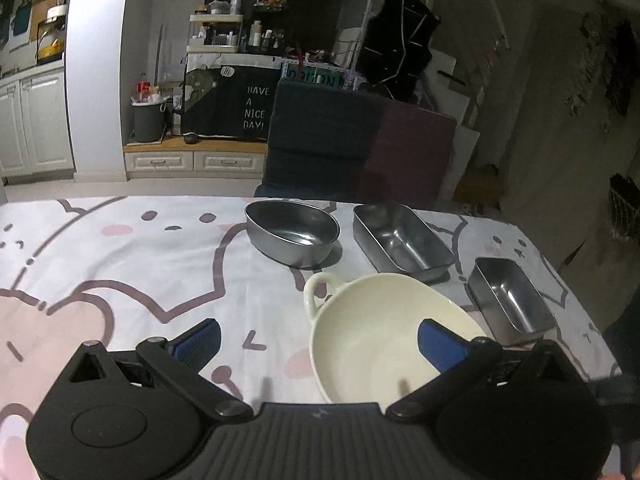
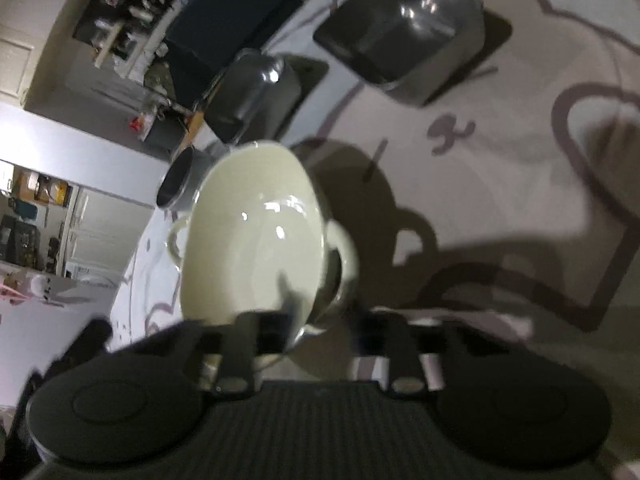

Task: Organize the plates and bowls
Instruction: 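Move both grippers to the cream two-handled bowl and grasp its rim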

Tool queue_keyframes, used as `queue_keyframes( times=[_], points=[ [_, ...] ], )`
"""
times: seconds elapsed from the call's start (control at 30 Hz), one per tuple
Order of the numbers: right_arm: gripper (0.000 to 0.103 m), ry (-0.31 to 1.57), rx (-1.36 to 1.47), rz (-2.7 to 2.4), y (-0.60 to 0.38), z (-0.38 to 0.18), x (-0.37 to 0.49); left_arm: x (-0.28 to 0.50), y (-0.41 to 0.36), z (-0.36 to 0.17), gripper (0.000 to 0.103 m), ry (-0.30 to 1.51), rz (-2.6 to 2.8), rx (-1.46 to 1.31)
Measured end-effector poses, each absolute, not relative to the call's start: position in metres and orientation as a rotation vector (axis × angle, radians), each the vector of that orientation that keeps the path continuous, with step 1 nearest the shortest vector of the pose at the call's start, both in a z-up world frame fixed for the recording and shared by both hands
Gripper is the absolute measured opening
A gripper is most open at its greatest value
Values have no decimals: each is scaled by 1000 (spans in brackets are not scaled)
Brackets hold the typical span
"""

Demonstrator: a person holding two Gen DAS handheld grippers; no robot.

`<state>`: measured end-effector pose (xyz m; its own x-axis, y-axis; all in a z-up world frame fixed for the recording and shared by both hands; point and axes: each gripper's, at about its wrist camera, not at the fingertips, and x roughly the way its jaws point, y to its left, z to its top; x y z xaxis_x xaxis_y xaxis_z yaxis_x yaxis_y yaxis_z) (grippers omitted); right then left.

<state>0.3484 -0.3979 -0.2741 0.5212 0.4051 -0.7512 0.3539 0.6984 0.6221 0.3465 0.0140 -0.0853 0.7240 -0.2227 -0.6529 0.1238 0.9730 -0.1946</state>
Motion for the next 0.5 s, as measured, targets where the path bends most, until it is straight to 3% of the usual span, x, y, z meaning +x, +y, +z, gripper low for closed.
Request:
queue_keyframes(
  times=[0.23,0.43,0.5],
  points=[
    [20,1036,800,12,-411,-268,357,365,16,-102,97,775,-183,-220],
    [16,991,747,-12,-438,-262,382,378,18,-117,73,830,-180,-327],
    [16,985,728,3,-445,-261,387,384,18,-123,61,850,-176,-356]
  ],
)
